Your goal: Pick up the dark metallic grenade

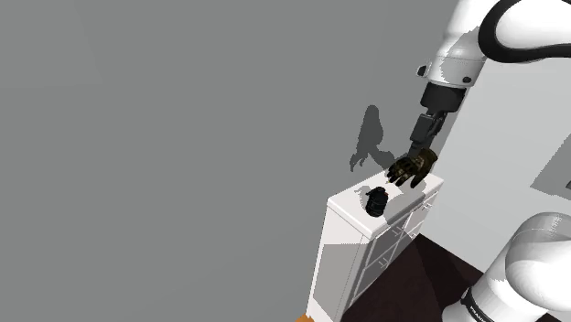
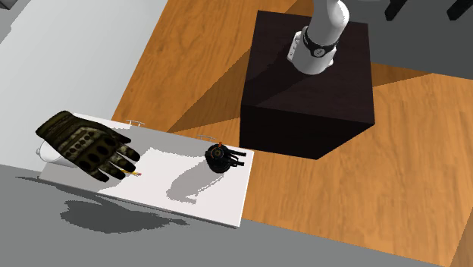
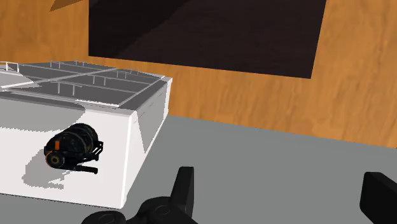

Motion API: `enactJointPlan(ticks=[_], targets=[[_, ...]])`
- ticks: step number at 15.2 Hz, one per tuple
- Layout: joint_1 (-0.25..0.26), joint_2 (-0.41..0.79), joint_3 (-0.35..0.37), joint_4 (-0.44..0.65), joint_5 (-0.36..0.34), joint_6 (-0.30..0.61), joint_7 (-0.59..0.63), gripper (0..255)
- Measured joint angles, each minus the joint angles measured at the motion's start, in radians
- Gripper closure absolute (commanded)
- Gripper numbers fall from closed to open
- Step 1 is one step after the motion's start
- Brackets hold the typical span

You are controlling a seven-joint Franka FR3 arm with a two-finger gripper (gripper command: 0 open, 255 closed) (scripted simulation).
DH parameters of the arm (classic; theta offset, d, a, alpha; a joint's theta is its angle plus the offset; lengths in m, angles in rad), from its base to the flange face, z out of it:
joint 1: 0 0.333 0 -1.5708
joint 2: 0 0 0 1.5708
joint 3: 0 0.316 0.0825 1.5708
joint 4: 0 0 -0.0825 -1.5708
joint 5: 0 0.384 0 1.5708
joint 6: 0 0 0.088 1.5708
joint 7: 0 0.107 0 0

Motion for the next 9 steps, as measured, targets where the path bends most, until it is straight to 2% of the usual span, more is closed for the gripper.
enactJointPlan(ticks=[4, 9], targets=[[-0.001, -0.003, -0.035, -0.049, -0.034, 0.039, -0.066, 0], [-0.006, 0.014, -0.108, -0.158, -0.11, 0.152, -0.209, 0]])
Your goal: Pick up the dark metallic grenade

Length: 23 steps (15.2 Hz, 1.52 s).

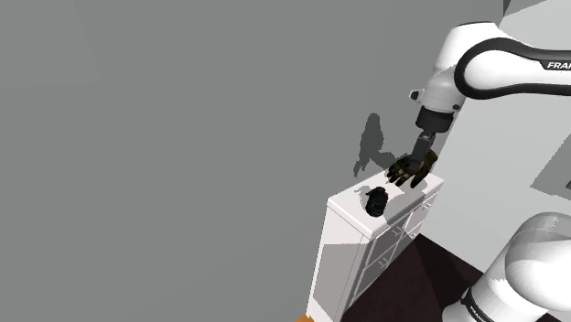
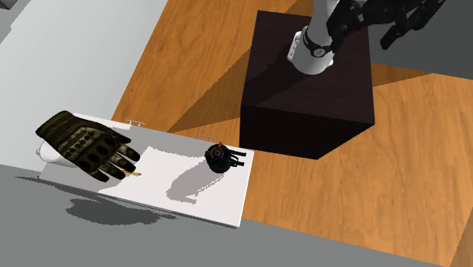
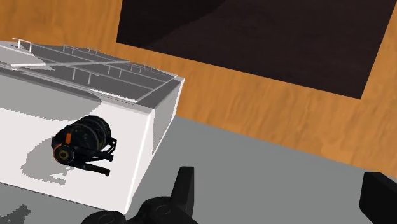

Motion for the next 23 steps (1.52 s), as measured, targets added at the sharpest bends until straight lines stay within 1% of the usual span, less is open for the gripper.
enactJointPlan(ticks=[7, 11, 12, 14, 18, 23], targets=[[-0.023, 0.101, -0.132, -0.088, -0.123, 0.184, -0.217, 0], [-0.022, 0.211, -0.192, -0.105, -0.17, 0.313, -0.317, 0], [-0.025, 0.256, -0.217, -0.101, -0.185, 0.356, -0.351, 0], [-0.03, 0.305, -0.253, -0.107, -0.209, 0.413, -0.409, 0], [-0.026, 0.444, -0.321, -0.089, -0.234, 0.543, -0.524, 0], [-0.009, 0.657, -0.396, -0.013, -0.206, 0.689, -0.688, 0]])
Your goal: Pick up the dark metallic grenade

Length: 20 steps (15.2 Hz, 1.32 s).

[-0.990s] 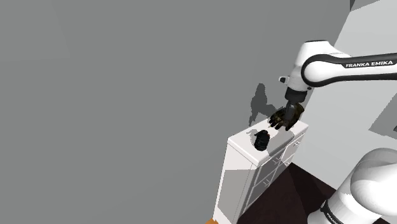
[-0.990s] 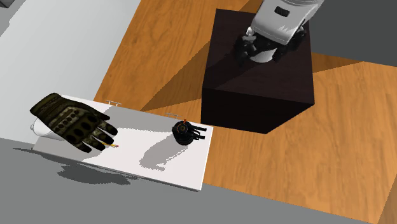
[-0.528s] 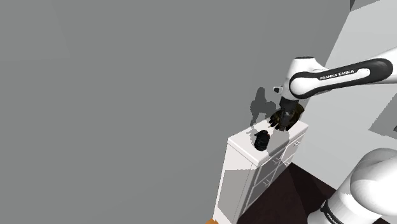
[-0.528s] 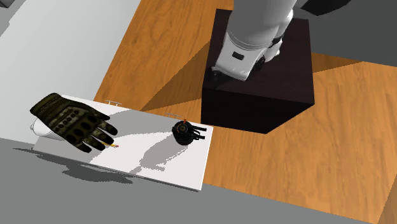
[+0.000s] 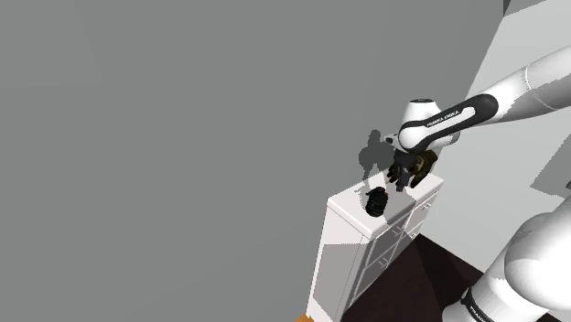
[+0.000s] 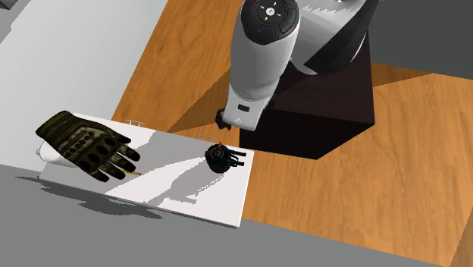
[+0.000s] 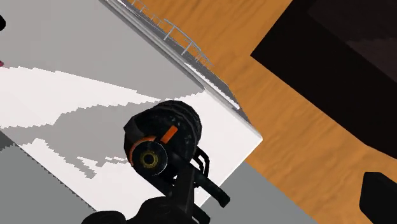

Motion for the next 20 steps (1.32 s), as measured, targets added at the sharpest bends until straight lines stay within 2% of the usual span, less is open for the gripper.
enactJointPlan(ticks=[4, 8, 17, 18, 20], targets=[[-0.002, 0.171, -0.037, 0.064, 0.065, 0.11, -0.152, 0], [-0.033, 0.363, -0.023, 0.182, 0.173, 0.182, -0.316, 0], [-0.074, 0.506, 0.024, 0.22, 0.256, 0.281, -0.39, 0], [-0.075, 0.511, 0.026, 0.221, 0.259, 0.285, -0.392, 255], [-0.078, 0.515, 0.028, 0.223, 0.261, 0.287, -0.394, 255]])
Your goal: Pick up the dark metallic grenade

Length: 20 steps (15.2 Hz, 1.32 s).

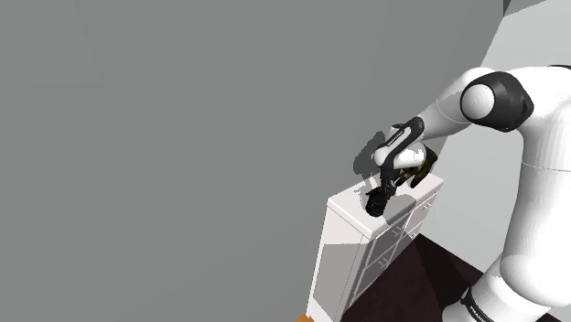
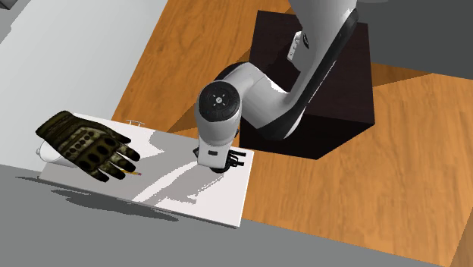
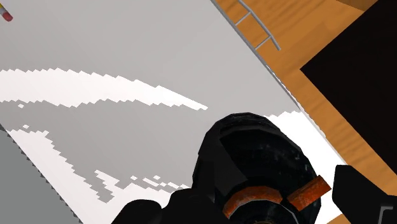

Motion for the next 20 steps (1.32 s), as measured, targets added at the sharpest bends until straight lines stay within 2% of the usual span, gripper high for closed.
enactJointPlan(ticks=[9, 20], targets=[[0.001, -0.002, -0.001, 0.0, -0.001, -0.002, 0.001, 255], [0.04, -0.135, -0.048, 0.003, -0.083, -0.131, 0.047, 255]])
